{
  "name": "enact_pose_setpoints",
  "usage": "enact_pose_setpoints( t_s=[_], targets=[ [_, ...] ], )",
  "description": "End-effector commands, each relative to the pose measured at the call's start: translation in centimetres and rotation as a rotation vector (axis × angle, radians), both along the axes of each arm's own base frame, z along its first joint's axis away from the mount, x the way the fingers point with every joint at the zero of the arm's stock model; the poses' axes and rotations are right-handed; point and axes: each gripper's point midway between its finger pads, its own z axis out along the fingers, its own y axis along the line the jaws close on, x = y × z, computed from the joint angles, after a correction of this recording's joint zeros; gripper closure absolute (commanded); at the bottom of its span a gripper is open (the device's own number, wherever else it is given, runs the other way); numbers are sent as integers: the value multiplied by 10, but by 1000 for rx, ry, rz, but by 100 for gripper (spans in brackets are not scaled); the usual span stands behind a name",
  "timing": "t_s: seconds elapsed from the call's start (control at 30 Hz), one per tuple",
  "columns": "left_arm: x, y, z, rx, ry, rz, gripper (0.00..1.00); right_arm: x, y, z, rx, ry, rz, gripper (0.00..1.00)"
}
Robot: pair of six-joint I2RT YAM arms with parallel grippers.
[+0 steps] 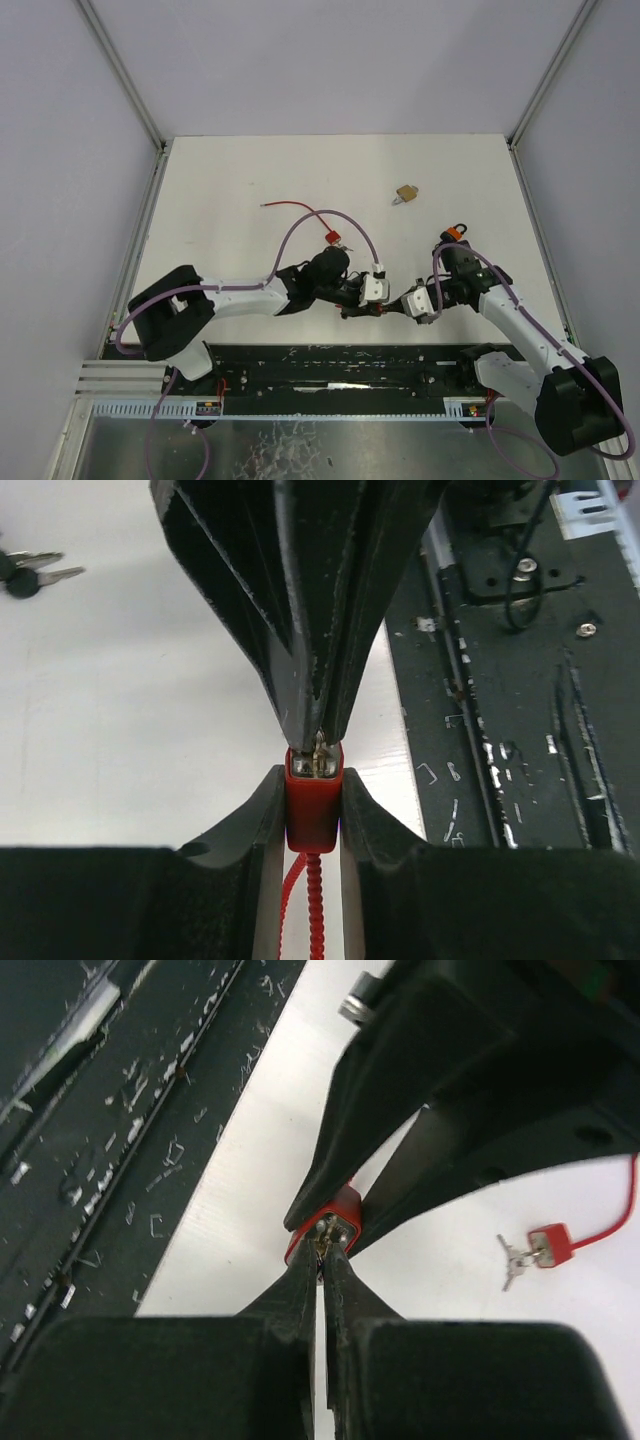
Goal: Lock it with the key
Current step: Lock the lock.
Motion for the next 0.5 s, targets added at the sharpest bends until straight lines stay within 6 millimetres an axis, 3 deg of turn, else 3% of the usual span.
enact_pose_setpoints(
  t_s=[0.0, 0.2, 0.3, 0.37, 0.47],
  targets=[
    [-13, 5, -7, 53, 148, -166, 100, -8, -2, 17, -4, -248, 163, 100],
    [-10, 12, -24, 138, 225, -203, 100, -4, -4, 19, -16, -252, 136, 100],
    [4, 10, -19, 110, 165, -120, 100, -2, 1, 25, 14, -129, 75, 100],
    [24, 7, -6, 33, 43, -14, 100, -1, 3, 27, 21, -95, 63, 100],
    [37, 14, 4, -28, -95, 66, 100, 1, 5, 30, 29, -45, 45, 100]
  ],
)
